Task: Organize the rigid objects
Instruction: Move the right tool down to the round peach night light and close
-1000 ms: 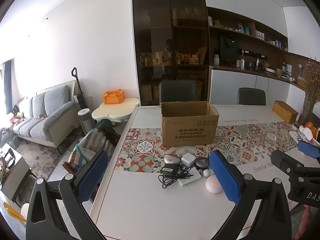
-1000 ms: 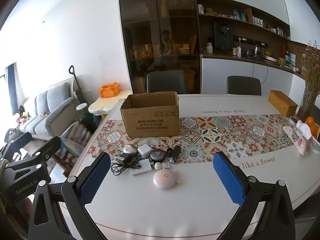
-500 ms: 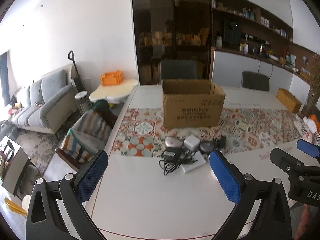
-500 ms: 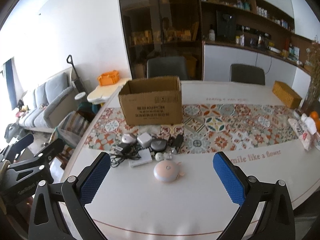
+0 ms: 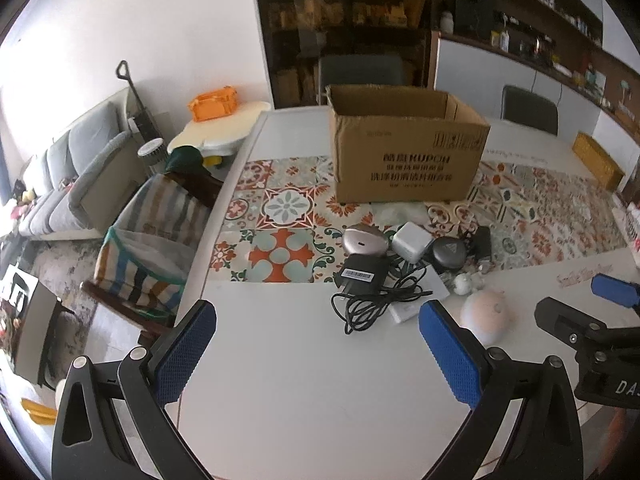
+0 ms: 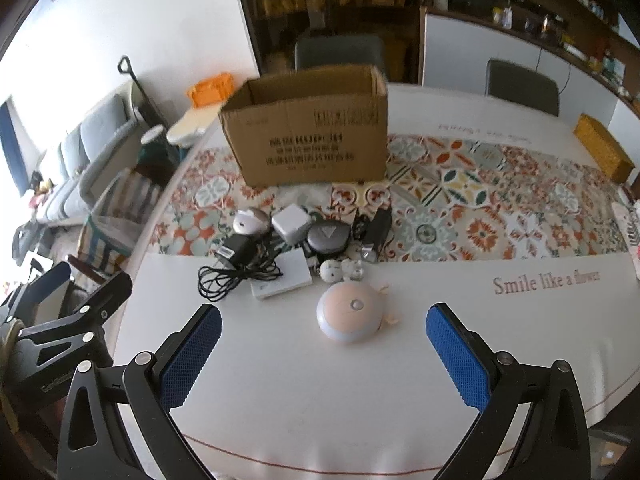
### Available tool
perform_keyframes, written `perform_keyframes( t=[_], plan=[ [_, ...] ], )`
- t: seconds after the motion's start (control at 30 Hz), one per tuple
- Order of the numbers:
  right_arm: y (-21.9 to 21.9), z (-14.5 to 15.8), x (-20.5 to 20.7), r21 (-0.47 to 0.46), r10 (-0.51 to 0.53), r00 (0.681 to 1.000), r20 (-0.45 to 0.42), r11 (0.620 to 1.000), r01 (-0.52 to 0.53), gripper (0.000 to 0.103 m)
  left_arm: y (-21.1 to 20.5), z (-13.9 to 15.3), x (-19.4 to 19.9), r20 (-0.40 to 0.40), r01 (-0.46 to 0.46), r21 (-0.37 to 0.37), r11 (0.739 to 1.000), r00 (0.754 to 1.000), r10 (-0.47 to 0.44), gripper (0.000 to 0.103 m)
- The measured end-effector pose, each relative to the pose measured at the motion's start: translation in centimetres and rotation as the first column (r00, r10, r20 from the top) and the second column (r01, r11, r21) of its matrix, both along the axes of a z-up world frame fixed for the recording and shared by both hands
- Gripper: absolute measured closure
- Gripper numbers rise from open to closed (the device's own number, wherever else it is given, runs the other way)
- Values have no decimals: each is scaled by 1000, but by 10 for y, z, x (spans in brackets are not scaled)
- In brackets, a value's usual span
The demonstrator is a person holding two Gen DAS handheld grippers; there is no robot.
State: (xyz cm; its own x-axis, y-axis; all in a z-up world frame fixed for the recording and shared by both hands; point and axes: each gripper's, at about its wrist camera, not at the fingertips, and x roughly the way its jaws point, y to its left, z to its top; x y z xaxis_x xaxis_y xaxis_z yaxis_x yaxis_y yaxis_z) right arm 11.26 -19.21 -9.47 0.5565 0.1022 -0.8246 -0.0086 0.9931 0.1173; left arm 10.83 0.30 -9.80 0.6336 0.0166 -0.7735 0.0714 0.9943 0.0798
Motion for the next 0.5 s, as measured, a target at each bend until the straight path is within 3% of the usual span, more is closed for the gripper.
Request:
perform_keyframes(
  t=[0.23,0.5],
  plan=[
    [6,-32,40,-48,4,991,-131,999,-10,1,-9,-27,32,-86,74,21,997,994,-72,0],
    [-3,-70,65,-16,21,965,-262,1000,-26,2,-16,-58,49,-181,41,39,998,983,-34,0]
  ],
)
